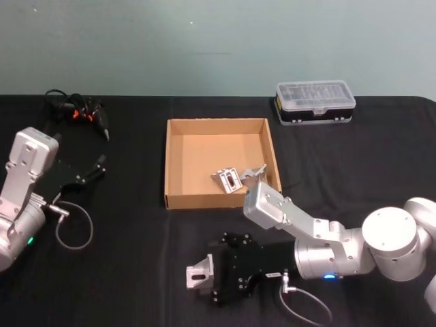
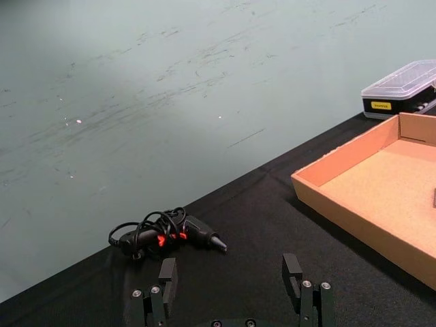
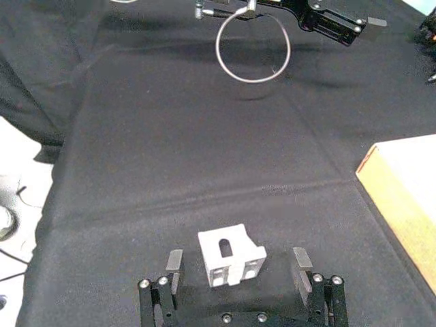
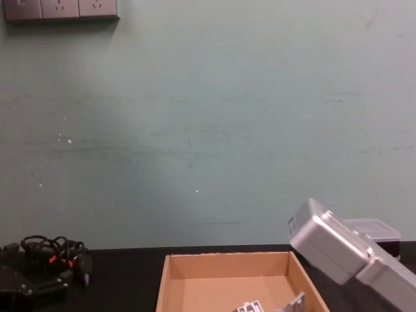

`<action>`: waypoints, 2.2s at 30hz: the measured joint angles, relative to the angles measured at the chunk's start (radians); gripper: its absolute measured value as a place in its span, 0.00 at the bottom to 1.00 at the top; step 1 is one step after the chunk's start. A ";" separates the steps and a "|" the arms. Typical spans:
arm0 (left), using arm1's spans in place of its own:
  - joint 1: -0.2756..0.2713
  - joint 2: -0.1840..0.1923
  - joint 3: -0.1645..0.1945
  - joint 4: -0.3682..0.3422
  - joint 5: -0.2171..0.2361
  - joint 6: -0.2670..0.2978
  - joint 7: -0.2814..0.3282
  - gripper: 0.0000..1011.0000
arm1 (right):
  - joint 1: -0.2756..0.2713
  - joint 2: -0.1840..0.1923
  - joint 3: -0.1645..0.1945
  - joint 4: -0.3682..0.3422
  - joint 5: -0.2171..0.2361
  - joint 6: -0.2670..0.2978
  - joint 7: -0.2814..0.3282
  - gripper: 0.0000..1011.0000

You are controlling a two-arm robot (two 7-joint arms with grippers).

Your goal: Use one hand to pick up the angle iron from the table and place it into the box.

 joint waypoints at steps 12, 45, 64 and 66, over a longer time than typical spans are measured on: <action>0.000 0.000 0.000 0.000 0.000 0.000 0.000 1.00 | 0.016 -0.014 -0.024 0.011 0.009 0.002 -0.010 0.99; 0.000 0.000 0.000 0.000 0.000 0.000 0.000 1.00 | 0.018 -0.016 -0.034 0.010 0.028 -0.001 -0.028 0.48; 0.000 0.000 0.000 0.000 0.000 0.000 0.000 1.00 | -0.048 0.019 0.062 -0.110 0.083 -0.003 -0.130 0.46; 0.000 0.000 0.000 0.000 0.000 0.000 0.000 1.00 | -0.057 0.022 0.079 -0.122 0.090 -0.004 -0.150 0.46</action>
